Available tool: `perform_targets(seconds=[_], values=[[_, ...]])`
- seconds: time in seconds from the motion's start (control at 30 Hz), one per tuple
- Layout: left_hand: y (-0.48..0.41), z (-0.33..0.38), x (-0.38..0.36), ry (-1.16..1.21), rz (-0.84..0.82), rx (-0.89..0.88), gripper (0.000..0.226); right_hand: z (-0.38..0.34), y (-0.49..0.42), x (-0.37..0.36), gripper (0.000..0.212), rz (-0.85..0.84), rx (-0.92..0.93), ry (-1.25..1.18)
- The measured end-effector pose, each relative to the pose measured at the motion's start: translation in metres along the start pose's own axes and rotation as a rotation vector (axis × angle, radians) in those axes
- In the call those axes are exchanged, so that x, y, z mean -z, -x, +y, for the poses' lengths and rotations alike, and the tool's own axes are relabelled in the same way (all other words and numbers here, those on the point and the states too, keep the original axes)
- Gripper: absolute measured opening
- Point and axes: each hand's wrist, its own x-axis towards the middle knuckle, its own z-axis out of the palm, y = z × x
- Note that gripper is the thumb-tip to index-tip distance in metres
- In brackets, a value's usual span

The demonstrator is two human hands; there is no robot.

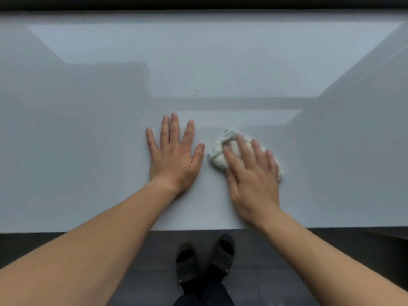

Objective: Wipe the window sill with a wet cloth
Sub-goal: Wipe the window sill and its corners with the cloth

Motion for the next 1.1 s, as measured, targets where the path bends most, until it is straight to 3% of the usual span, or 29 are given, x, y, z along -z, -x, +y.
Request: perform_targets(seconds=[0.07,0.13,0.3,0.4,0.47,0.53,0.67,0.73,0.83,0.93,1.0,1.1], values=[[0.0,0.0,0.0,-0.002,-0.002,-0.005,0.07,0.004,0.022,0.002,0.051,-0.072,0.201,-0.002],[0.001,-0.001,0.0,0.008,-0.002,-0.011,0.068,0.024,0.024,0.006,0.049,-0.103,0.277,0.029],[0.003,0.0,-0.001,0.017,0.0,-0.014,0.067,0.018,0.026,0.006,0.051,0.004,-0.144,-0.038],[0.002,0.001,-0.001,0.028,0.001,-0.013,0.067,-0.011,0.061,-0.001,0.053,-0.011,0.04,-0.002],[0.001,-0.002,0.0,0.077,0.017,-0.021,0.065,-0.002,0.073,0.003,0.051,-0.086,0.208,-0.014],[0.001,-0.005,0.001,0.132,0.036,-0.024,0.064,0.022,0.067,0.007,0.051,-0.111,0.256,-0.003],[0.003,-0.004,0.003,0.184,0.045,-0.028,0.055,0.052,0.05,0.012,0.051,0.007,-0.156,-0.062],[0.004,0.003,0.005,0.204,0.08,-0.061,0.053,0.039,0.056,0.01,0.051,0.052,-0.229,-0.068],[-0.002,0.031,0.009,0.282,0.124,-0.158,0.053,0.028,0.083,0.007,0.052,-0.006,0.033,-0.019],[-0.019,0.058,0.011,0.298,0.099,-0.17,0.053,0.069,0.08,0.018,0.051,-0.087,0.253,-0.003],[-0.029,0.067,0.008,0.278,0.041,-0.122,0.055,0.105,0.06,0.022,0.051,-0.031,0.13,0.008],[-0.03,0.071,0.001,0.184,0.03,-0.076,0.06,0.127,0.026,0.029,0.053,0.047,-0.244,-0.041]])
